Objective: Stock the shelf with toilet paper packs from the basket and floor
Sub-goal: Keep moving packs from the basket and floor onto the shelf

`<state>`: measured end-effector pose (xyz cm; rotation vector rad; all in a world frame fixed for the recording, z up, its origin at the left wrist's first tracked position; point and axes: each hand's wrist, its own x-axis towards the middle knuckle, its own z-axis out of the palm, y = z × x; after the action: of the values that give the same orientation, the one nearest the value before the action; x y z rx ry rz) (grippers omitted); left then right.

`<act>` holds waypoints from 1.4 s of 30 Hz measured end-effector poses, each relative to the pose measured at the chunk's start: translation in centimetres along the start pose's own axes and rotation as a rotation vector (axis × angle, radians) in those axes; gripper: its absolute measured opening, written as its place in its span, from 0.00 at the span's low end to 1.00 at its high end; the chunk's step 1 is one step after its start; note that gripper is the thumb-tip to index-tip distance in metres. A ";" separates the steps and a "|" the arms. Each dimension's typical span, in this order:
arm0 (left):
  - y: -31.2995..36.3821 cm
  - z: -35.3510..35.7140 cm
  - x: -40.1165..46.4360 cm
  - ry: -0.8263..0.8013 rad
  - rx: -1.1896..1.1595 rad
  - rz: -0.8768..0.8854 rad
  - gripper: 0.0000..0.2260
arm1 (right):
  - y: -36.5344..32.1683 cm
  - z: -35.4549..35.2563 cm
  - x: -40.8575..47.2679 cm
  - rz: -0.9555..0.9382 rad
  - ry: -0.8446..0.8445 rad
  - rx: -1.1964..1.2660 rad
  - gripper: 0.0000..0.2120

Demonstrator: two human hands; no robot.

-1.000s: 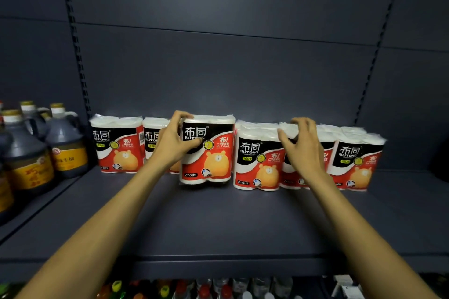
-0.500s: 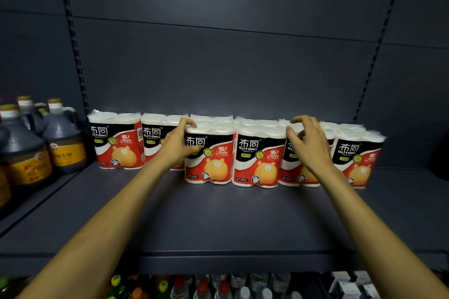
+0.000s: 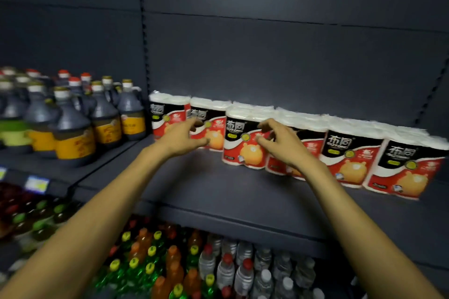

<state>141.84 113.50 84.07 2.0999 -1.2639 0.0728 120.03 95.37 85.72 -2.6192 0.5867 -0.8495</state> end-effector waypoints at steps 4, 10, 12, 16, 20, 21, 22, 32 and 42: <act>-2.9 -3.3 -7.1 0.052 0.106 -0.069 0.37 | -5.4 5.8 0.1 -0.164 -0.211 0.062 0.18; -9.4 -8.9 -20.9 0.138 0.236 -0.338 0.35 | -16.2 15.8 -2.3 -0.386 -0.436 0.225 0.22; -11.4 -10.5 -25.9 0.210 0.261 -0.454 0.31 | -20.3 18.5 -3.7 -0.469 -0.509 0.277 0.22; -15.0 -12.1 -36.9 0.279 0.252 -0.699 0.37 | -28.0 24.6 -7.9 -0.601 -0.622 0.352 0.22; -19.9 -11.7 -47.4 0.301 0.179 -0.981 0.30 | -33.2 33.1 -13.6 -0.693 -0.794 0.347 0.23; -21.2 -11.3 -49.8 0.301 0.156 -1.035 0.29 | -34.1 35.3 -15.2 -0.698 -0.844 0.335 0.23; -22.5 -10.6 -52.2 0.295 0.132 -1.087 0.29 | -34.8 37.7 -16.9 -0.693 -0.897 0.330 0.24; -36.2 3.8 -70.8 0.205 -0.085 -1.393 0.29 | -32.4 62.0 -33.5 -0.572 -1.295 0.194 0.26; -50.6 28.1 -84.1 0.219 -0.244 -1.552 0.30 | -20.6 87.5 -50.0 -0.538 -1.458 0.151 0.29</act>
<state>130.01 176.84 4.89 2.1928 0.6392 -0.4819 142.61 152.22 3.07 -2.4253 -0.5567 0.9261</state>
